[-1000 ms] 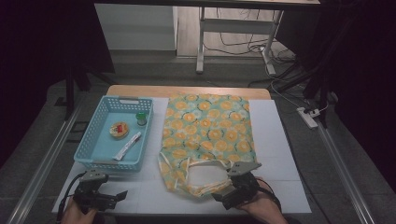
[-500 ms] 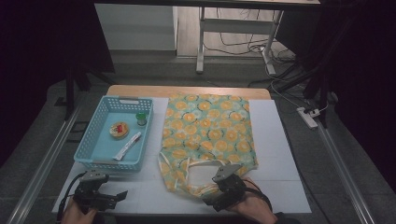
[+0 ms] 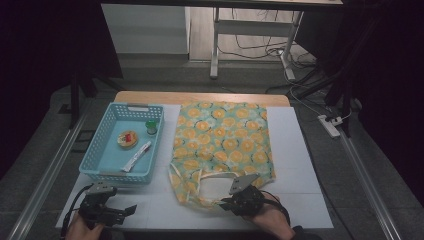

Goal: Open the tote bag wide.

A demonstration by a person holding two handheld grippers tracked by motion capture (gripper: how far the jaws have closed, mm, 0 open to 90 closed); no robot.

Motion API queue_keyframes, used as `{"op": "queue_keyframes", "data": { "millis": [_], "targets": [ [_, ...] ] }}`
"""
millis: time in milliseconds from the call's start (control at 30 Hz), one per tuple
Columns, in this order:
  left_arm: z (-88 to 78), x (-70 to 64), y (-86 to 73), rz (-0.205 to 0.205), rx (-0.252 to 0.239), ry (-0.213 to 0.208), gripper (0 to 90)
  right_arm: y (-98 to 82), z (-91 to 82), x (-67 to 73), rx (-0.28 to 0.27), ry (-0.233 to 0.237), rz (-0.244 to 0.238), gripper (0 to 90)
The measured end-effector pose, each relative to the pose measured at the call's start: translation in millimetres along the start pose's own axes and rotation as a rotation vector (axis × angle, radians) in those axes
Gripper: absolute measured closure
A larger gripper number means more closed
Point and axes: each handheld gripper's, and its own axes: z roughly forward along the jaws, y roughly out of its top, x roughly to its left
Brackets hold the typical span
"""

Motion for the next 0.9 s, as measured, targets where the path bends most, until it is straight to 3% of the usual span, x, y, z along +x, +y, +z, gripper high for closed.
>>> {"op": "queue_keyframes", "data": {
  "millis": [400, 433, 567, 767, 900],
  "targets": [
    [0.1, 0.4, 0.0, -0.004, -0.001, -0.001, 1.0, 7.4, -14.8, -12.8, -0.053, 0.044, 0.056, 89.4],
    [0.1, 0.4, 0.0, -0.005, -0.001, -0.001, 1.1, 8.4, -16.2, -15.7, -0.057, 0.044, 0.077, 89.4],
    [0.1, 0.5, 0.0, -0.006, 0.0, 0.0, 1.1, 10.0, -16.4, -20.1, -0.057, 0.036, 0.085, 89.7],
    [0.2, 0.8, 0.1, -0.009, 0.002, 0.001, 1.3, 16.4, -18.2, -26.4, -0.059, 0.017, 0.084, 89.9],
    [0.1, 1.0, 0.0, -0.011, 0.002, -0.001, 1.4, 20.5, -18.2, -32.1, -0.054, -0.007, 0.05, 89.9]
  ]
}}
